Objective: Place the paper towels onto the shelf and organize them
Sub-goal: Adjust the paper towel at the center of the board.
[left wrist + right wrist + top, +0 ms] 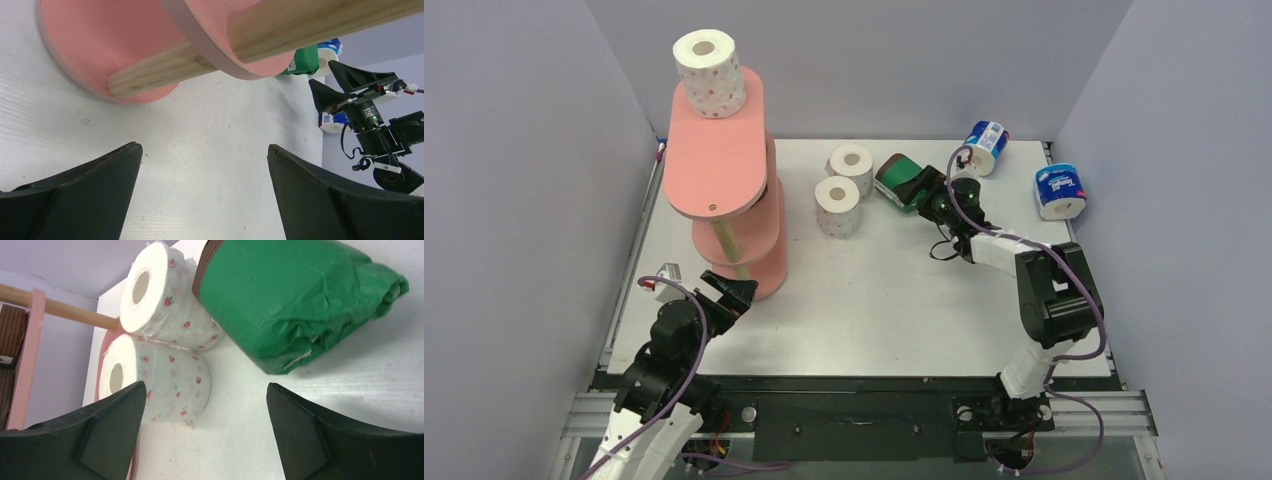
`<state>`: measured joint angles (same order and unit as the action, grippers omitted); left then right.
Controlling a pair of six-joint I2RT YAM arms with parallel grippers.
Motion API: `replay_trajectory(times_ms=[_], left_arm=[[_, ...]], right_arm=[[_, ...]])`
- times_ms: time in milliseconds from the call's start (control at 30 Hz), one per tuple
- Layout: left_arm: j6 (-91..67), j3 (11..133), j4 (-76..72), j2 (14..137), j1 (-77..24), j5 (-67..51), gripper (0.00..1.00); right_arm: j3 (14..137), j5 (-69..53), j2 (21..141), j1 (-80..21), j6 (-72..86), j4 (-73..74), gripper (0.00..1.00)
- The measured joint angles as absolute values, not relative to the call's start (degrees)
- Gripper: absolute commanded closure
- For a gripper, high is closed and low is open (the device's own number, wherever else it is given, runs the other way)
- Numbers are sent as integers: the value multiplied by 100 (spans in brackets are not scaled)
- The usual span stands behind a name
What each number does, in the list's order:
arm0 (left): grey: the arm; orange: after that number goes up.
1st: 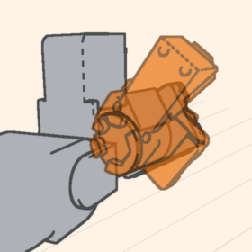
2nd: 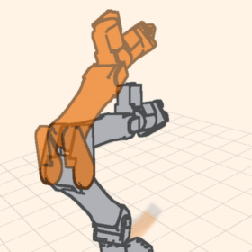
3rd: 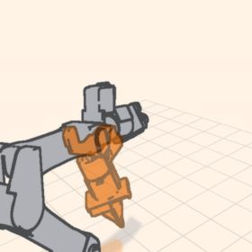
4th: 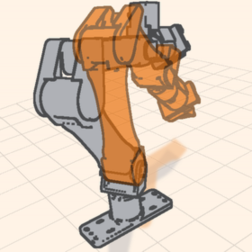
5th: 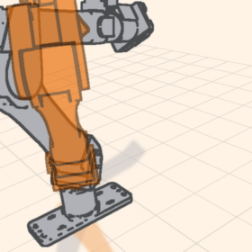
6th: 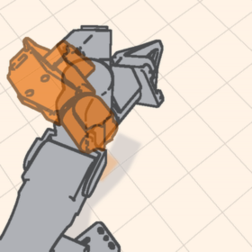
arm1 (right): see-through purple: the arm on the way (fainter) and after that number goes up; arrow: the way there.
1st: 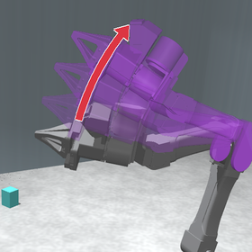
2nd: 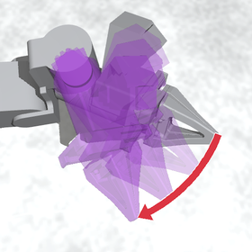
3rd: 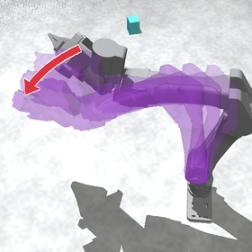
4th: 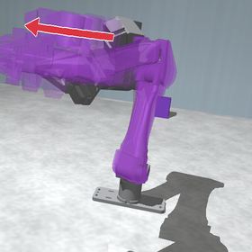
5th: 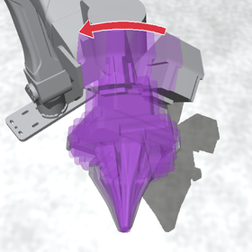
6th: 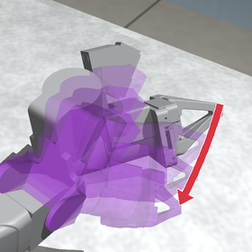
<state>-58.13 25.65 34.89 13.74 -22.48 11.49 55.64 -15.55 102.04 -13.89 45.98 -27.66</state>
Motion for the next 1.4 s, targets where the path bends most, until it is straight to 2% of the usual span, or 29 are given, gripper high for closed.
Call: replay_trajectory(times_ms=[267,433,1400], left_arm=[[-5813,2558,3489,1321,-2248,1151,4],[-5815,2464,3511,1227,-2248,1151,4],[-5778,2388,3500,1441,-2248,1240,4]], right_arm=[[4707,-1188,9264,-1304,4836,-2991,12],[4525,-967,9192,-1269,5120,-3225,9],[5920,-777,11148,-1267,5841,-3522,9]])
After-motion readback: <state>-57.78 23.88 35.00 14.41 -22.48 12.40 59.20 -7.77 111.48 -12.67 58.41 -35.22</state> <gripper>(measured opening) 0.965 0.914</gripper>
